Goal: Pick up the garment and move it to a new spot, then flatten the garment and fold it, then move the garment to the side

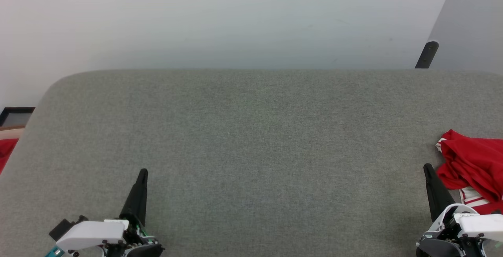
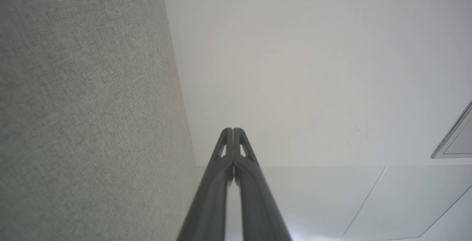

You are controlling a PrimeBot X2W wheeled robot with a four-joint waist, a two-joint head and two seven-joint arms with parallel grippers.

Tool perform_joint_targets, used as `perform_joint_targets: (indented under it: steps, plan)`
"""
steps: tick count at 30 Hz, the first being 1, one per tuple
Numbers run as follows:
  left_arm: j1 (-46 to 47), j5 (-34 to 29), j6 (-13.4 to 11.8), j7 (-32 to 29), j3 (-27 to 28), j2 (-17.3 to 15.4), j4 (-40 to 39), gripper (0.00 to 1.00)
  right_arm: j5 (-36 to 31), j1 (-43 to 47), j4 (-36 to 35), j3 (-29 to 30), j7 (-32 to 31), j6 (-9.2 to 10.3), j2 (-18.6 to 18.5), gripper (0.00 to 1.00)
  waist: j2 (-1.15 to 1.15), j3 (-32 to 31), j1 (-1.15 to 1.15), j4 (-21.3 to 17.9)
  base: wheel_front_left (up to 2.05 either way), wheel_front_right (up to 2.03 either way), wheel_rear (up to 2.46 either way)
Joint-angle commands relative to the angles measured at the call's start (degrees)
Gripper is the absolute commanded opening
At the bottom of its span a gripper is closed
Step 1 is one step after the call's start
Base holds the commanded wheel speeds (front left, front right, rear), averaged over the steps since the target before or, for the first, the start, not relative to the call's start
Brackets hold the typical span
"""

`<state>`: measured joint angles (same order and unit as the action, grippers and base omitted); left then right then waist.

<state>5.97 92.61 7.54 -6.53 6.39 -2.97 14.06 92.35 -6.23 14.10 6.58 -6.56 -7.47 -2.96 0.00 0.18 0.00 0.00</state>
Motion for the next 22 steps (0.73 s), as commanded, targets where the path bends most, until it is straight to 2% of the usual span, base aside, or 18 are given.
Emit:
perform_joint_targets:
  steps: [1,22]
  plan:
    - [0.63,-0.29,-0.1,-0.1,0.19,0.1,0.07,0.0,0.04,-0.14,0.0,0.04,-0.1,-0.04,0.19,0.0,0.0,0.0,0.0,0.0,0.0,0.0,0.0]
    - [0.63,-0.33,-0.1,-0.14,0.22,0.12,0.06,0.0,0.03,-0.14,0.0,0.04,-0.11,-0.04,0.2,0.0,0.0,0.0,0.0,0.0,0.0,0.0,0.0]
